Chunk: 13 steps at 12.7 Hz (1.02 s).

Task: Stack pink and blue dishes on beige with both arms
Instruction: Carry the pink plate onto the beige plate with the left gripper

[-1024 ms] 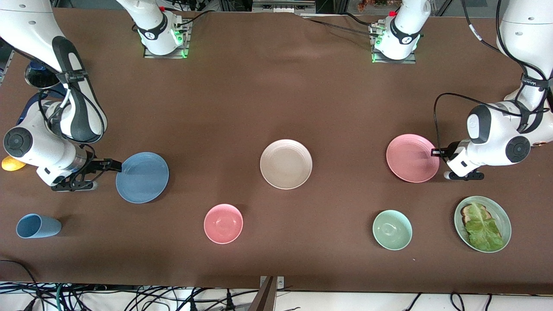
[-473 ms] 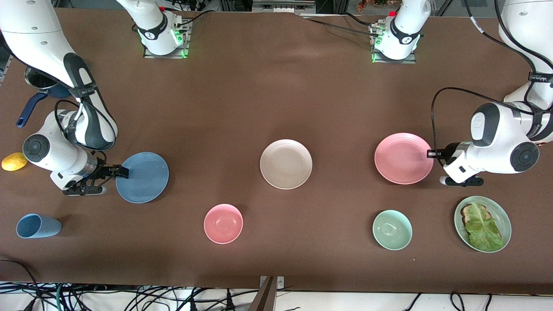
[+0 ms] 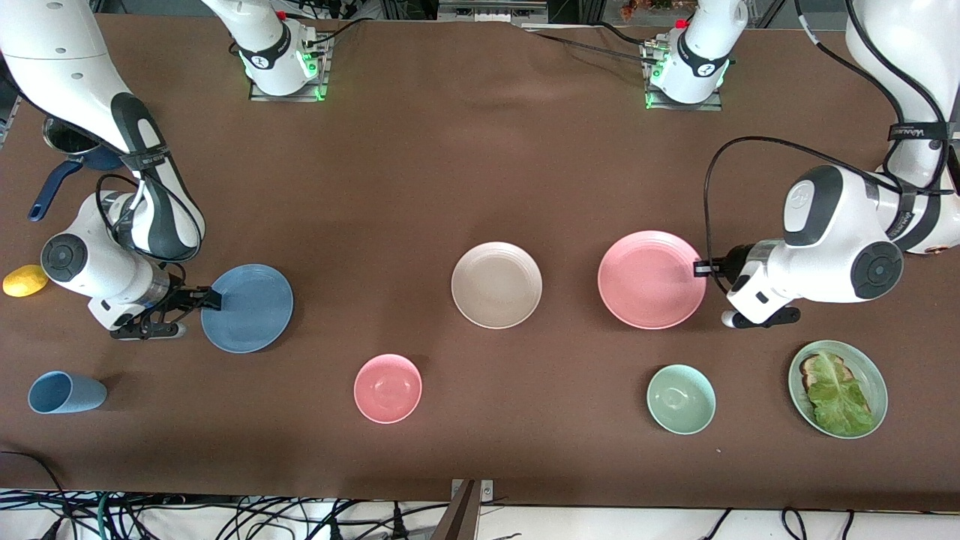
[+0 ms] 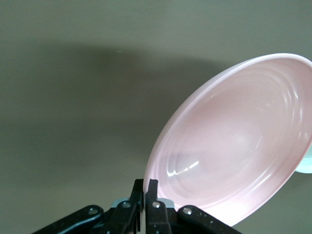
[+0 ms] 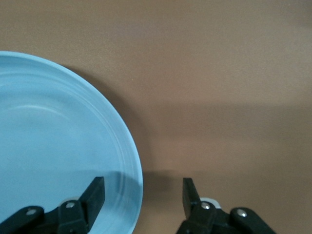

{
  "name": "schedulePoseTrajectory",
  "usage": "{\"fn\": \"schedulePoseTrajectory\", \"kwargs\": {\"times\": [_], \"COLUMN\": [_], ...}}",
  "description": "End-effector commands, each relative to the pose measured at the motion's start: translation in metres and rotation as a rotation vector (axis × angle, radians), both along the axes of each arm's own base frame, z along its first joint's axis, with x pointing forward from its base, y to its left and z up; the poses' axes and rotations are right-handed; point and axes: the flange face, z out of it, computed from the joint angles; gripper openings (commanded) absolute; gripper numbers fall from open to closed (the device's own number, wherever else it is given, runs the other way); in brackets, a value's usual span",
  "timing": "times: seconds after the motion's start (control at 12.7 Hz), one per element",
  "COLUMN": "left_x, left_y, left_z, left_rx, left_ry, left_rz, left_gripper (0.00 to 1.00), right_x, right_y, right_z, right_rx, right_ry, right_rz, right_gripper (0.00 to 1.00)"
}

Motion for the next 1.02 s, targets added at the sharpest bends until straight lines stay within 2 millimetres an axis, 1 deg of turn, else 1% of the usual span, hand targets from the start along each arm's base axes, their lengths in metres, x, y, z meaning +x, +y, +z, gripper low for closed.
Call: {"fn": "schedulePoseTrajectory", "kwargs": {"times": [0.0, 0.16, 0.24, 0.32, 0.39, 0.55, 0.63, 0.79, 0.95], "left_x": [0.003, 0.003, 0.000, -0.005, -0.007, -0.012, -0.013, -0.022, -0.023], "left_y": [-0.074, -0.132, -0.159, -0.183, -0.200, -0.223, -0.235, -0.257, -0.260], "left_z": [-0.001, -0.022, -0.034, -0.045, -0.055, -0.069, -0.073, -0.086, -0.092], "left_rx": [-0.029, -0.045, -0.042, -0.035, -0.037, -0.049, -0.059, -0.063, -0.064], "left_ry": [0.042, 0.074, 0.091, 0.099, 0.087, 0.065, 0.040, 0.032, 0.037], "left_rz": [0.028, 0.008, 0.001, -0.004, 0.001, -0.002, 0.007, -0.003, -0.004], "left_gripper": [0.00, 0.00, 0.00, 0.00, 0.00, 0.00, 0.00, 0.00, 0.00], "right_x": [-0.001, -0.001, -0.001, -0.001, 0.000, -0.001, -0.001, -0.001, -0.001], "right_y": [-0.001, -0.002, -0.001, -0.001, -0.001, -0.001, -0.001, -0.001, -0.001], "right_z": [-0.003, -0.004, -0.004, -0.003, -0.003, -0.003, -0.003, -0.003, -0.003], "right_rx": [0.022, 0.022, 0.023, 0.022, 0.022, 0.022, 0.022, 0.023, 0.023], "right_ry": [-0.003, -0.001, 0.000, -0.001, -0.003, -0.001, -0.001, 0.000, 0.002], "right_rz": [0.003, 0.001, 0.001, 0.004, 0.007, 0.007, 0.007, 0.006, 0.006], "right_gripper": [0.62, 0.53, 0.50, 0.48, 0.45, 0.39, 0.34, 0.23, 0.15]}}
